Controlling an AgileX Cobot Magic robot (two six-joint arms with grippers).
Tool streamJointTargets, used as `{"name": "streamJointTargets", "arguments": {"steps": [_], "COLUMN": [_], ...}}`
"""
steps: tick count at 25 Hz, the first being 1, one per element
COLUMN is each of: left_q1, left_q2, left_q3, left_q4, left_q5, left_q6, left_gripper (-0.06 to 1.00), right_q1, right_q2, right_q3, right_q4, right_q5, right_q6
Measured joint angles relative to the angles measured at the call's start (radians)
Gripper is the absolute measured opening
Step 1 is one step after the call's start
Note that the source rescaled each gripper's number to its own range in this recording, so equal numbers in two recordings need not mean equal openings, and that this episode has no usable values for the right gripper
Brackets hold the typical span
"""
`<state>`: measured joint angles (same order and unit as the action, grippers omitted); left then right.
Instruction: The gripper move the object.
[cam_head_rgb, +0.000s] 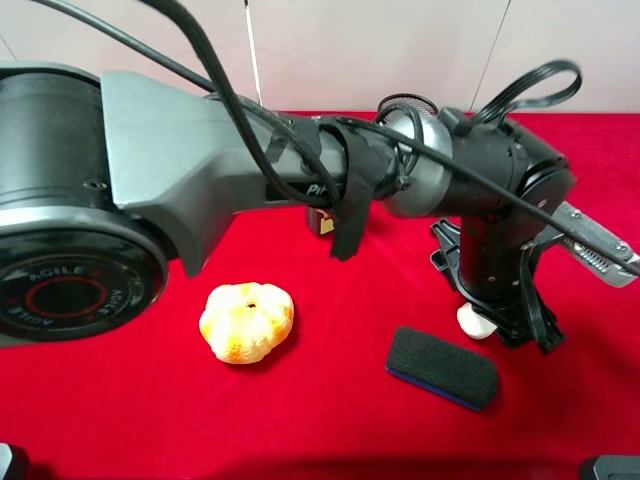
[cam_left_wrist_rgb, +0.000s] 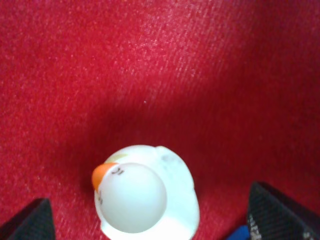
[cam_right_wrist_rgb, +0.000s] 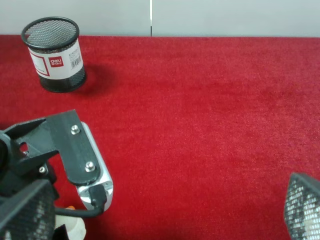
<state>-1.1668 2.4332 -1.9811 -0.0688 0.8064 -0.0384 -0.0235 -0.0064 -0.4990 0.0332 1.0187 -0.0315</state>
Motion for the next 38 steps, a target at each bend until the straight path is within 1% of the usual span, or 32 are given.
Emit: {"name": "streamJointTargets", "arguments": {"steps": [10, 11, 14, 15, 19, 24, 27, 30, 32, 38], "left_q1": [0.007, 0.007, 0.015, 0.021, 0.04, 0.054, 0.054, 0.054, 0.054, 0.062], "left_q2": [0.0, 0.0, 0.0, 0.0, -0.007, -0.044, -0.068, -0.095, -0.113, -0.154], "left_q3": [-0.182, -0.182, -0.231, -0.257, -0.277, -0.281, -0.281, -0.281, -0.281, -0.282], "left_q4": [0.001, 0.001, 0.001, 0.001, 0.001, 0.027, 0.042, 0.05, 0.069, 0.078], "left_q5": [0.24, 0.24, 0.323, 0.375, 0.386, 0.387, 0.387, 0.387, 0.387, 0.387], "left_q6": [0.002, 0.002, 0.006, 0.006, 0.007, 0.011, 0.012, 0.017, 0.026, 0.038], "left_gripper": [0.58, 0.58, 0.58, 0.58, 0.6, 0.76, 0.81, 0.84, 0.86, 0.92], "right_q1": [0.0, 0.0, 0.0, 0.0, 0.0, 0.0, 0.0, 0.0, 0.0, 0.0], "right_q2": [0.0, 0.0, 0.0, 0.0, 0.0, 0.0, 0.0, 0.0, 0.0, 0.0], "right_q3": [0.0, 0.0, 0.0, 0.0, 0.0, 0.0, 0.0, 0.0, 0.0, 0.0], "right_q4": [0.0, 0.0, 0.0, 0.0, 0.0, 0.0, 0.0, 0.0, 0.0, 0.0], "right_q5": [0.0, 0.0, 0.0, 0.0, 0.0, 0.0, 0.0, 0.0, 0.0, 0.0], "right_q6": [0.001, 0.001, 0.001, 0.001, 0.001, 0.001, 0.001, 0.001, 0.001, 0.001]}}
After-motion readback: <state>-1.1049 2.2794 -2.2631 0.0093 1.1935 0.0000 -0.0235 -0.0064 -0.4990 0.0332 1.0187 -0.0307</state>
